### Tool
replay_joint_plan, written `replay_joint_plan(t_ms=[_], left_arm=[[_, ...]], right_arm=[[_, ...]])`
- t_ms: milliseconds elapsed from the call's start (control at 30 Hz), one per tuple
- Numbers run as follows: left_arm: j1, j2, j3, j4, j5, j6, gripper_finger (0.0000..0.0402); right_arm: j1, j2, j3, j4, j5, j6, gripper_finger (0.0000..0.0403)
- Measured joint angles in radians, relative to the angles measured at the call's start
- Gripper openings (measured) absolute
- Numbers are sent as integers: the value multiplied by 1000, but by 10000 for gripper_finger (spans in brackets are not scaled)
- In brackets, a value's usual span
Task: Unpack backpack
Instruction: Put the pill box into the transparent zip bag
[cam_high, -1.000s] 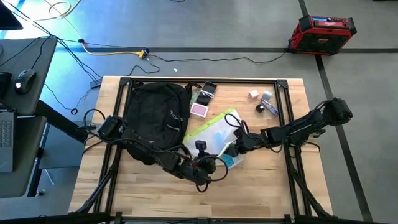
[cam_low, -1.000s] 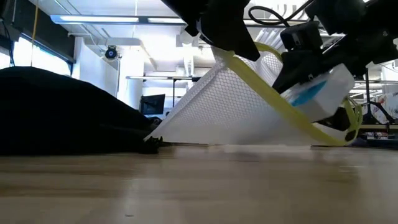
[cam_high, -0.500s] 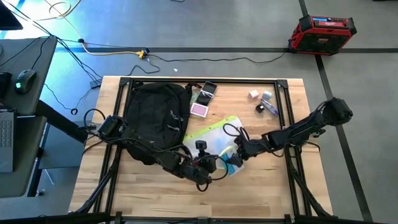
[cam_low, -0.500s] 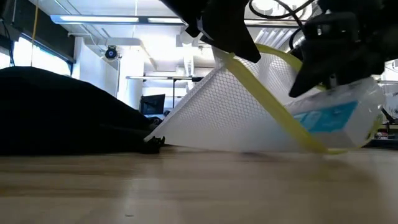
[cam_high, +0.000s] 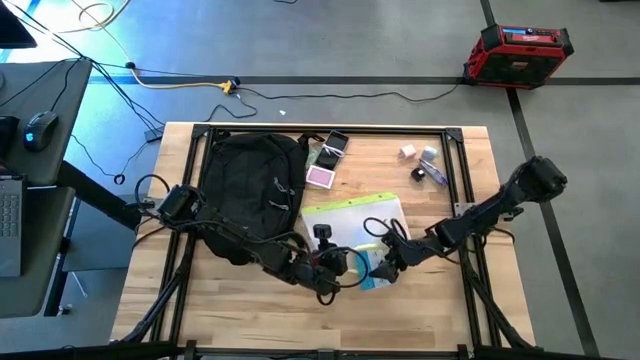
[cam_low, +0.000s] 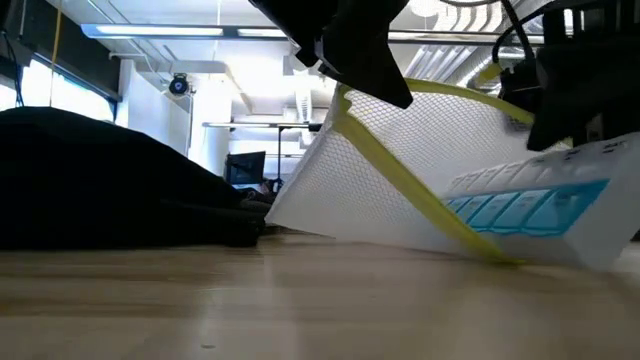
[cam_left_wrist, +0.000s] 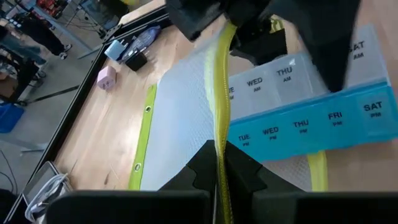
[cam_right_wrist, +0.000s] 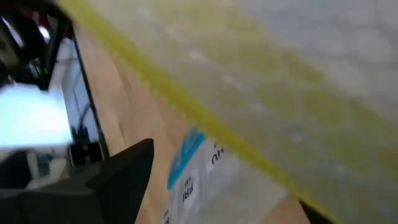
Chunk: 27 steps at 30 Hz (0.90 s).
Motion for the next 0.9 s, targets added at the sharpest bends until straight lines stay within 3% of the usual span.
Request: replay_joint_plan(t_ms=[167,233,300,400,567,733,900], left_arm=[[1,0,0,2,9,-16,0],[1,0,0,3,24,-28,0],[0,0,0,3,27,-34,0],[0,0,0,2,30,-33,0],[0,0,0,-6,31,-33,0],[3,0,0,-12,21,-38,0],[14,0,0,-17,23,-39,0]], right_arm=[[27,0,0,0,420,191,329],[20,0,0,23,515,214,329],[-8,0,0,78,497,184,329],[-56,-9,0,148,325,62,329],[-116,-115,0,3,144,-104,329],[-110,-264,1,-264,128,-138,329],[-34,-366,1,-345,186,-168,329]])
